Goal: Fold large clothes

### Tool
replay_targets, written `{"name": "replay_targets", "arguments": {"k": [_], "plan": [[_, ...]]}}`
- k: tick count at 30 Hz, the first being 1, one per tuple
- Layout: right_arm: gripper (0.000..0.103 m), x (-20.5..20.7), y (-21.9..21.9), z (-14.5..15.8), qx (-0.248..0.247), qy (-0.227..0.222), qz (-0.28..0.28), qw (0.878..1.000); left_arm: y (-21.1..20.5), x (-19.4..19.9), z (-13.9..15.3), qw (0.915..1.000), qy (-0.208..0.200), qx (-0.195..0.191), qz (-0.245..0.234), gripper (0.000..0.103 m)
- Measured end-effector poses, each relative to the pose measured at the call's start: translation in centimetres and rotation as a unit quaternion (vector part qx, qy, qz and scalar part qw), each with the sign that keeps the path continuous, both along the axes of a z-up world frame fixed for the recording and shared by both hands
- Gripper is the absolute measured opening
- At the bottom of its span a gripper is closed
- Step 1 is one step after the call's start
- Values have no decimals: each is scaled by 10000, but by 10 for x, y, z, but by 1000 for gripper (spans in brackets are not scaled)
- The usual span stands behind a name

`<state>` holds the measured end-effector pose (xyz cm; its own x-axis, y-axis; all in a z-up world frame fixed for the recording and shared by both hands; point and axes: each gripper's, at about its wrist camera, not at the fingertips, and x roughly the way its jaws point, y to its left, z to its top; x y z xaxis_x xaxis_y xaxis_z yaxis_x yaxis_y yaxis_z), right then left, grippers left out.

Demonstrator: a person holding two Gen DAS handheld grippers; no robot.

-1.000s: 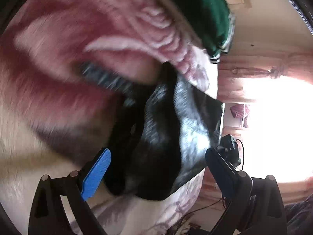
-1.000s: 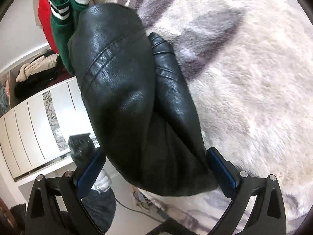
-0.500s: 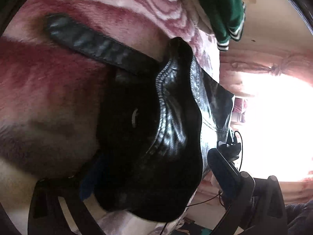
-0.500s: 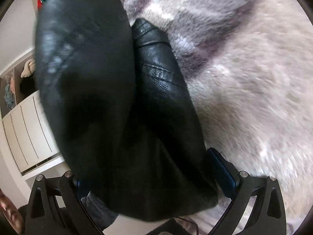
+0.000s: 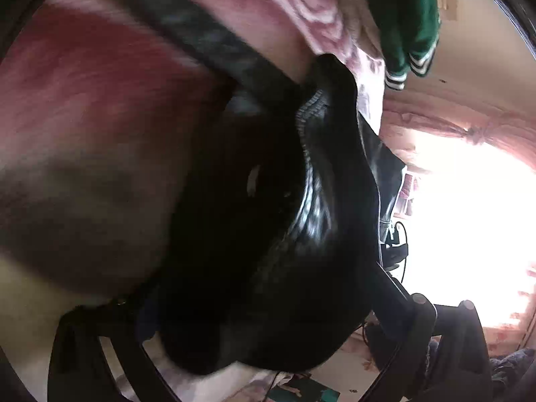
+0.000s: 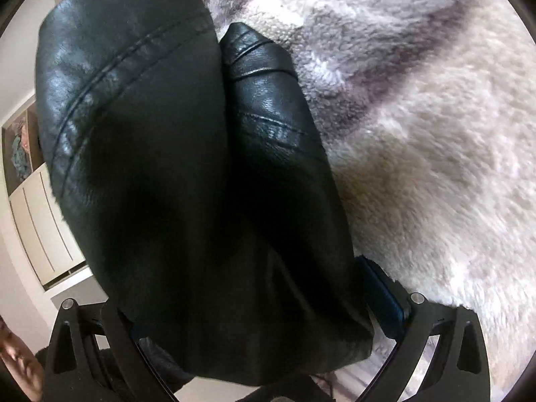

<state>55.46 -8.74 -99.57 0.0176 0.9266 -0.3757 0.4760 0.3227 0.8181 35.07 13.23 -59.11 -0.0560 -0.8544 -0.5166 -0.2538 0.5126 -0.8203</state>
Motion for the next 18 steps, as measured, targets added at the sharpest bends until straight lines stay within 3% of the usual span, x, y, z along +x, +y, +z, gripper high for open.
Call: {"name": "replay_targets", "arguments": {"k": [5, 11, 14, 18], "plan": [[103, 22, 28, -3, 170, -14, -59, 9998, -3, 7, -4, 9997, -25, -97, 210, 103], [103, 40, 40, -7, 454, -120, -112, 9988, 13, 7, -5, 9900, -82, -1042, 952, 103], [103, 46, 45, -10, 503, -139, -92, 9986, 2, 13, 0, 9915, -224, -1020, 770, 103], [103, 58, 58, -10, 424, -134, -41, 9990, -26, 22, 3, 9987, -348, -351, 131, 103]]}}
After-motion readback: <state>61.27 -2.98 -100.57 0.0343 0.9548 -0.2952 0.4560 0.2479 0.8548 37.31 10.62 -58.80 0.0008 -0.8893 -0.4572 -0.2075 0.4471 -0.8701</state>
